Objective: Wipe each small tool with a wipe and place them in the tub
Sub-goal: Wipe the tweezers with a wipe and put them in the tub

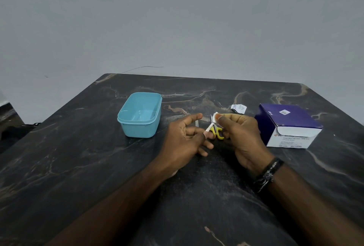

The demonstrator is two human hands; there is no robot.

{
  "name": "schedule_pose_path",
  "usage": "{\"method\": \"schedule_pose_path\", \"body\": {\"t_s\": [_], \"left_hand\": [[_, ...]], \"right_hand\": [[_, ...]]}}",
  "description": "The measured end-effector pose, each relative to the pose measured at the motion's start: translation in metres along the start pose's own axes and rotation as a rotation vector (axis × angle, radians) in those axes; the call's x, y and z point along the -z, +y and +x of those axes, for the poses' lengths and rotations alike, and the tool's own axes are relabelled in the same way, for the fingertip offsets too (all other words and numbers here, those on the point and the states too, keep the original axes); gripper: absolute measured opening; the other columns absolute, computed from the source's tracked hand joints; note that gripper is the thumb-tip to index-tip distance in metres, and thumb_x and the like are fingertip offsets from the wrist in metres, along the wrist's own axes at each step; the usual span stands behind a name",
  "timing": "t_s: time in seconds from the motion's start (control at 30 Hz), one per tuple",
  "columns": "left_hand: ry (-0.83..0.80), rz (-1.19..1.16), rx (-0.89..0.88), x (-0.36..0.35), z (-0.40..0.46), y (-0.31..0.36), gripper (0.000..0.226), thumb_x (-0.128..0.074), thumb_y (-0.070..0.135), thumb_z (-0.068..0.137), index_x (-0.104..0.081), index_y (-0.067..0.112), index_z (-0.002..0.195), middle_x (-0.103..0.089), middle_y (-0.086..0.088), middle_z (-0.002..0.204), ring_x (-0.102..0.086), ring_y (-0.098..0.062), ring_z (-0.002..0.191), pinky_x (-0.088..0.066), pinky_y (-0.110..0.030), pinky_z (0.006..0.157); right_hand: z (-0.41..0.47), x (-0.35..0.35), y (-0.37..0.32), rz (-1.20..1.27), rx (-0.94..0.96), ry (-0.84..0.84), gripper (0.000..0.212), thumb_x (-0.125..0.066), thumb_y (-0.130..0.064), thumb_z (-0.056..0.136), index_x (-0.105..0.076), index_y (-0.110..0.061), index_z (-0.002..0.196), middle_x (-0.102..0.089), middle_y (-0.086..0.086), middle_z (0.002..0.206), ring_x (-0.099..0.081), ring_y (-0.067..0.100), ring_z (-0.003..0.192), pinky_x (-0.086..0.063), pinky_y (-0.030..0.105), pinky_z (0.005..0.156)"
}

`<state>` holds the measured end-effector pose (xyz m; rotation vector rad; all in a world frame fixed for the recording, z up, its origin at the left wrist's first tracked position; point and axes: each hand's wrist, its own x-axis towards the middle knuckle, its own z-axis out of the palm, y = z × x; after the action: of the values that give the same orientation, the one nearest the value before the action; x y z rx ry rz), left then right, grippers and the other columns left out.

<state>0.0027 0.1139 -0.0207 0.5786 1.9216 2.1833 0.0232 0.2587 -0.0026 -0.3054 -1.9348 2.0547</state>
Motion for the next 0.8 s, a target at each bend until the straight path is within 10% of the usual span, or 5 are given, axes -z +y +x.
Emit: {"method": "schedule_pose_path", "body": {"t_s": [0.37,0.8], "left_hand": [[0.401,-0.199,-0.083,0.016,0.009,0.013,0.036,-0.075,0.006,0.080,-0.059,0.004,0.113,-0.074,-0.015,0.082,-0.071,-0.023,0.064,-0.059,-0.030,0.059],[0.328,-0.035,-0.054,0.009,0.002,0.009,0.022,-0.080,0.014,0.075,-0.068,0.012,0.093,-0.076,-0.006,0.079,-0.066,-0.016,0.062,-0.045,-0.021,0.045]], "right_hand": [[-0.003,-0.005,0.010,-0.258,0.027,-0.158,0.017,-0.067,-0.016,0.090,-0.073,-0.004,0.081,-0.057,-0.003,0.055,-0.043,0.005,0.049,-0.034,0.017,0.047],[-0.009,-0.006,0.008,-0.270,0.101,-0.263,0.015,-0.072,-0.016,0.086,-0.075,-0.002,0.085,-0.064,-0.007,0.056,-0.049,-0.003,0.046,-0.037,0.011,0.047]]}}
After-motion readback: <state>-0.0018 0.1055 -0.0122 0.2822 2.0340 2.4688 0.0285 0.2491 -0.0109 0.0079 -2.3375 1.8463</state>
